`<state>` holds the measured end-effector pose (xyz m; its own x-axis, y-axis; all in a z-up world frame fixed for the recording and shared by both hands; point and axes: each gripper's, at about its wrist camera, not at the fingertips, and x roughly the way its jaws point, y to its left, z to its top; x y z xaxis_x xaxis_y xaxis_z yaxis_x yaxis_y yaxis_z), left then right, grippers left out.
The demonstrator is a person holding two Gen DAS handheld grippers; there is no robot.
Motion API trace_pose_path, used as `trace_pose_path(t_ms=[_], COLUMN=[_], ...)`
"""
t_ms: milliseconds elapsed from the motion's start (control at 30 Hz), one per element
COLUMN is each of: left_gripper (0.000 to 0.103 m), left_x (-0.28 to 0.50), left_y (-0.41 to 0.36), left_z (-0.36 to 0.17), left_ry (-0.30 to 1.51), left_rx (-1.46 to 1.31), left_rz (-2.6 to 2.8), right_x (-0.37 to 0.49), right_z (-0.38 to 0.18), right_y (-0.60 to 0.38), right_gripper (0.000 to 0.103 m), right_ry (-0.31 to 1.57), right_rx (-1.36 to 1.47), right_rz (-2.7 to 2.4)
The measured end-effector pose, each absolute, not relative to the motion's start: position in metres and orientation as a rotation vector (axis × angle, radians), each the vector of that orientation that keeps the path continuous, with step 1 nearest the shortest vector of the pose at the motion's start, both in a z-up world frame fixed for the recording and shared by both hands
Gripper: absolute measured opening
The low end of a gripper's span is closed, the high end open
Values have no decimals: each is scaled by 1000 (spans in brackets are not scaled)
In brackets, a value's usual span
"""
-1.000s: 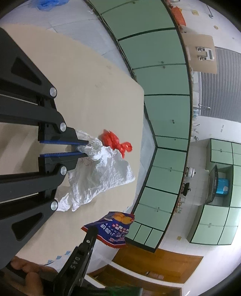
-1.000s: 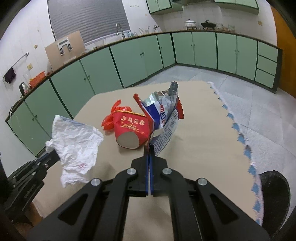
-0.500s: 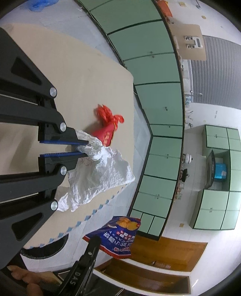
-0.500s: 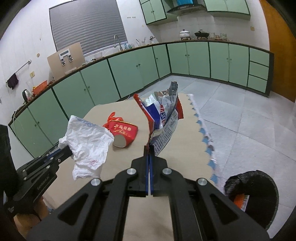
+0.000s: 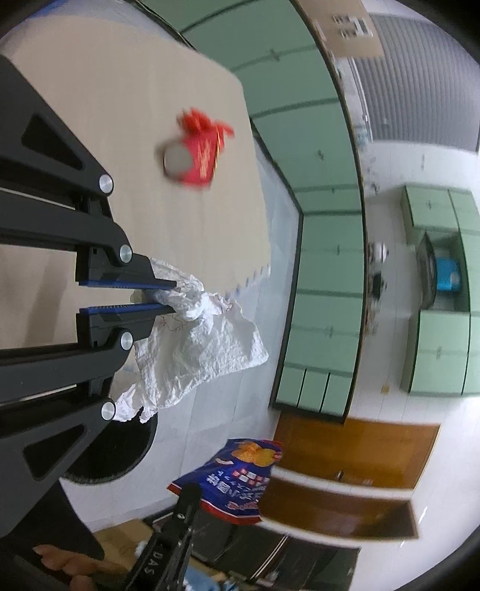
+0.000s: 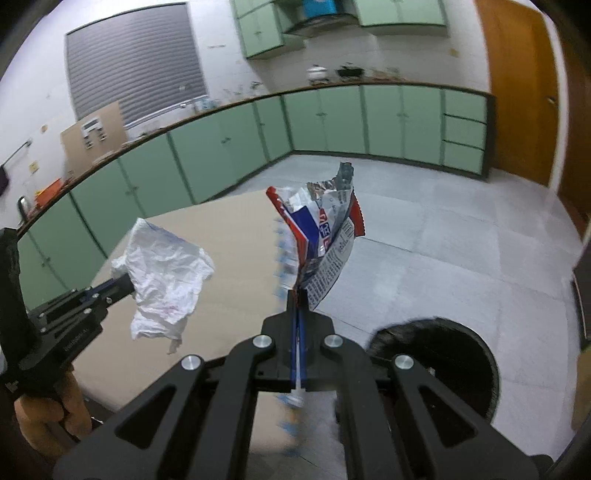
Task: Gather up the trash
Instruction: 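Carry the white bag and wrapper over the bin and release both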
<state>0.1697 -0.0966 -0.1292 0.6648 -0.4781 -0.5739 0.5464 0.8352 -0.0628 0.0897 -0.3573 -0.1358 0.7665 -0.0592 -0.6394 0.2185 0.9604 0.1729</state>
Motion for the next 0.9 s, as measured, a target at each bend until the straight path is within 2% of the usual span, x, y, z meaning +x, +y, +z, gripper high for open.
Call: trace_pose_path(t_ms=[367, 667, 900], left_gripper=[7, 7, 13], left_x=[141, 137, 138], left_y=[-248, -324, -361], left_z=[-172, -231, -274], left_ry=[684, 808, 899], left_rx=[222, 301, 358], left_rz=[-790, -812, -825], right_x=[35, 48, 50], right_z=[-220, -272, -279], right_y=[-476, -505, -517], right_gripper=[0, 0, 13], right_ry=[874, 1000, 1029], right_rx=[391, 489, 521], right_rz=[-290, -334, -372])
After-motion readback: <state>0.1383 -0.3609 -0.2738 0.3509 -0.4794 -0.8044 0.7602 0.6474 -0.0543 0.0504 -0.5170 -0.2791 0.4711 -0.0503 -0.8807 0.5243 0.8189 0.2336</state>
